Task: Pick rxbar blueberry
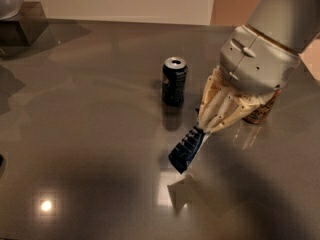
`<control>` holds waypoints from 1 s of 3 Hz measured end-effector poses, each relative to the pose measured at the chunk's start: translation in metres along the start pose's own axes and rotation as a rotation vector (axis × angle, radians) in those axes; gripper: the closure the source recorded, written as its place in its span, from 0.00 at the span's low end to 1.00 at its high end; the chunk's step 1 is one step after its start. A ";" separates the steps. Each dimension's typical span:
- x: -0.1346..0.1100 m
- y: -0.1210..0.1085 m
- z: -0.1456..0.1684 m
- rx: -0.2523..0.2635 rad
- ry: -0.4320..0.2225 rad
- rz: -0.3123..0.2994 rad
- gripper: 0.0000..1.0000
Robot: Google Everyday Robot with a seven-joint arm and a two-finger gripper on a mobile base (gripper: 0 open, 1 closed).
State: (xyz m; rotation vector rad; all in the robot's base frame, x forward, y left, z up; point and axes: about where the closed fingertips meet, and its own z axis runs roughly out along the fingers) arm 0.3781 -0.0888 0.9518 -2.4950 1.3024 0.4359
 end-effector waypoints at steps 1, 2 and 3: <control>-0.006 -0.010 -0.011 0.030 -0.014 -0.006 1.00; -0.016 -0.031 -0.032 0.120 -0.026 -0.017 1.00; -0.018 -0.038 -0.034 0.153 -0.022 -0.019 1.00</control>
Offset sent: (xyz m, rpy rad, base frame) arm -0.0372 -0.0189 0.0292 -0.0401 0.1488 0.0821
